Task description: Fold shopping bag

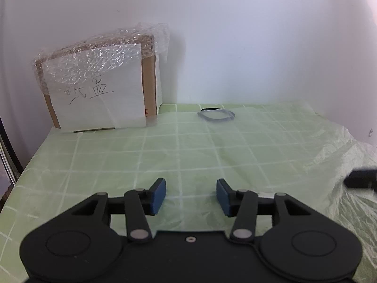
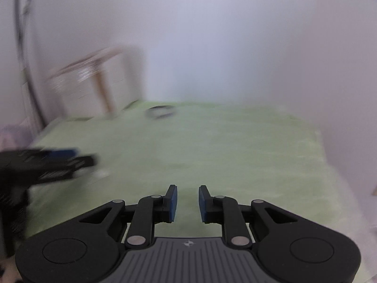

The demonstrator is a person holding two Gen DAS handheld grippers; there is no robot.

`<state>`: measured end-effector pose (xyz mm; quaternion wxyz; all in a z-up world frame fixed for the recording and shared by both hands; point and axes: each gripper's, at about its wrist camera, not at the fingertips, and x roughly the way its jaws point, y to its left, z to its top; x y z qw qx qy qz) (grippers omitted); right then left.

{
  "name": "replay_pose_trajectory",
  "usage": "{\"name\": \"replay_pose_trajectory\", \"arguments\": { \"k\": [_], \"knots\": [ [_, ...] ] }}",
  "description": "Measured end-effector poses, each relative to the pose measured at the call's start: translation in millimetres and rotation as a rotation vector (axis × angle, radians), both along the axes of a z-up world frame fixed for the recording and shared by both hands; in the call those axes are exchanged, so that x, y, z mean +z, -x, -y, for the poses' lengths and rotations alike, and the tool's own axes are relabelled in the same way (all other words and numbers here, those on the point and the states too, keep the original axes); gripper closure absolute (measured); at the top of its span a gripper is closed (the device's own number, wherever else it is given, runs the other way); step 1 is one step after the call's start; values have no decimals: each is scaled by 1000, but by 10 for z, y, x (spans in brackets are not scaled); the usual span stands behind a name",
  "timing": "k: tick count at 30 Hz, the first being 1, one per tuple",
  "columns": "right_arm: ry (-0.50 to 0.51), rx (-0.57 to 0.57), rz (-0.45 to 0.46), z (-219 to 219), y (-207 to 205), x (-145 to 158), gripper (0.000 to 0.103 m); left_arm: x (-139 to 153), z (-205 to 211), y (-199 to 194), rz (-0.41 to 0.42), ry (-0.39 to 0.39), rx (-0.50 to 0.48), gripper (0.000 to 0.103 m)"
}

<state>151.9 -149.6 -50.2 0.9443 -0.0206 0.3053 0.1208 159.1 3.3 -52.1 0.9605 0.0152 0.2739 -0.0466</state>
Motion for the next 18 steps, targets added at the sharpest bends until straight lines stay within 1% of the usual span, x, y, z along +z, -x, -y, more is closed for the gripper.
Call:
{"name": "replay_pose_trajectory", "arguments": {
  "k": [2,3,5,8,11,14,15,16,17,18],
  "knots": [
    [43,37,1,-116,100,-68,81,-1,-3,1,1,1,0,54],
    [63,33,18,-119,120,-85,80,-2,-4,2,1,1,1,53],
    [77,15,19,-15,180,-74,78,-3,-3,2,1,2,1,53],
    [67,-93,7,249,171,-59,77,-2,-3,3,0,3,1,53],
    [34,-203,-13,635,196,-33,77,-4,-2,0,0,2,3,53],
    [49,-273,-25,923,290,-5,76,-9,-9,-5,-3,3,8,52],
    [36,-286,-21,1006,329,11,75,-7,-14,-8,-6,3,10,52],
    [-2,-293,-14,1117,388,23,70,-3,-18,-11,-9,2,14,52],
    [-59,-299,-2,1244,462,43,62,3,-22,-14,-13,3,17,52],
    [-111,-304,12,1356,542,64,57,11,-28,-19,-20,8,19,52]
  ]
}}
